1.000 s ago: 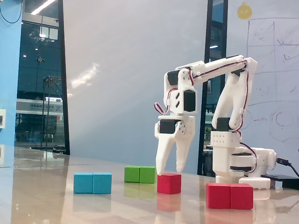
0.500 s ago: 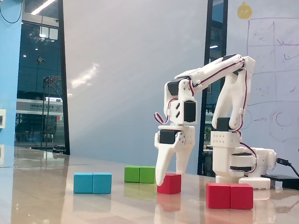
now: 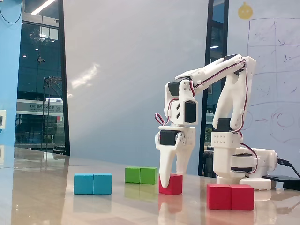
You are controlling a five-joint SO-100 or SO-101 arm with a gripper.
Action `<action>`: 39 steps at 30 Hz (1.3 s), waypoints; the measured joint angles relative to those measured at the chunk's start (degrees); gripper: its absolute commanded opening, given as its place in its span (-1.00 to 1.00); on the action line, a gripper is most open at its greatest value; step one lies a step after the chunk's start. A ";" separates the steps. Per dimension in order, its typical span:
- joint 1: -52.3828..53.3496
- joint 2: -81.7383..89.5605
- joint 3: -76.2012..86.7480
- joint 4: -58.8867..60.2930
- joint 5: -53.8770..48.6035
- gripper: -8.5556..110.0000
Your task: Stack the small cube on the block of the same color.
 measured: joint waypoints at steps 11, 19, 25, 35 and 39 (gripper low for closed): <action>0.00 0.00 0.00 0.00 0.00 -0.61; 0.44 1.14 0.00 0.00 0.09 -0.61; 0.53 6.42 0.00 0.09 0.09 -0.61; 0.53 15.29 0.00 5.45 0.09 -0.61; -0.88 20.39 -1.23 9.14 0.09 -0.61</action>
